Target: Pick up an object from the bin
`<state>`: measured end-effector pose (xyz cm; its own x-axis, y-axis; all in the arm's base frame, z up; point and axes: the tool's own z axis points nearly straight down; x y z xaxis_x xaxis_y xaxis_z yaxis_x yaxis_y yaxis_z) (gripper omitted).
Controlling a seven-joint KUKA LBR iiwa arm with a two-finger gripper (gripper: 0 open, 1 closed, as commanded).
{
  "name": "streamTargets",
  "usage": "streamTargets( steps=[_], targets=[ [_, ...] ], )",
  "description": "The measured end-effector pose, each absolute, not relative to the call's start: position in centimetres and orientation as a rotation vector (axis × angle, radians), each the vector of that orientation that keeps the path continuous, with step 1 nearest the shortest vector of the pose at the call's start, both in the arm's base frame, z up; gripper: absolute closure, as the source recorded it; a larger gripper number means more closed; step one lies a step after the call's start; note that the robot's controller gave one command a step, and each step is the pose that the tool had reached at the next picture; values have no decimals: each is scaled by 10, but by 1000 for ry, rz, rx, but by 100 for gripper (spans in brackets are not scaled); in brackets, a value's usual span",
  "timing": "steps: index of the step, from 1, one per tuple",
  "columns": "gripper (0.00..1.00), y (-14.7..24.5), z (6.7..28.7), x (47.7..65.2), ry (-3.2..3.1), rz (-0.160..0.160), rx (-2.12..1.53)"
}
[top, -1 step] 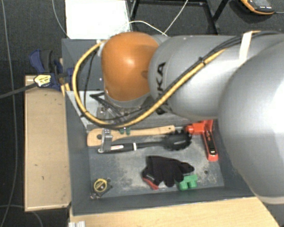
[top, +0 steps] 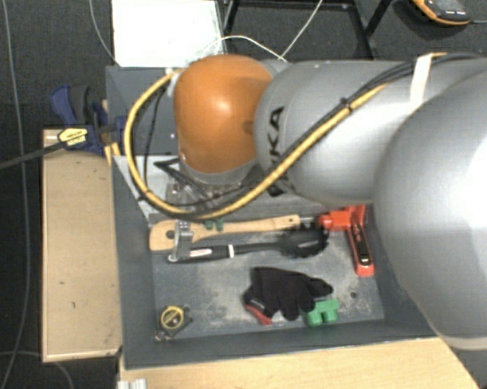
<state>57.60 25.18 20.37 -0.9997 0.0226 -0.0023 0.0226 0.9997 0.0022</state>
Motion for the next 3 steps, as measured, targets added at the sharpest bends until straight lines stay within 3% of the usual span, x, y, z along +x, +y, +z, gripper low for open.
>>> streamTargets(
  steps=[1, 2, 3],
  targets=[
    [0, 161, 125, 530, 3122, 1, -348],
    [0, 191, 125, 552, 3123, 10, -213],
    [0, 137, 91, 520, 3134, -3, -252]
  ],
)
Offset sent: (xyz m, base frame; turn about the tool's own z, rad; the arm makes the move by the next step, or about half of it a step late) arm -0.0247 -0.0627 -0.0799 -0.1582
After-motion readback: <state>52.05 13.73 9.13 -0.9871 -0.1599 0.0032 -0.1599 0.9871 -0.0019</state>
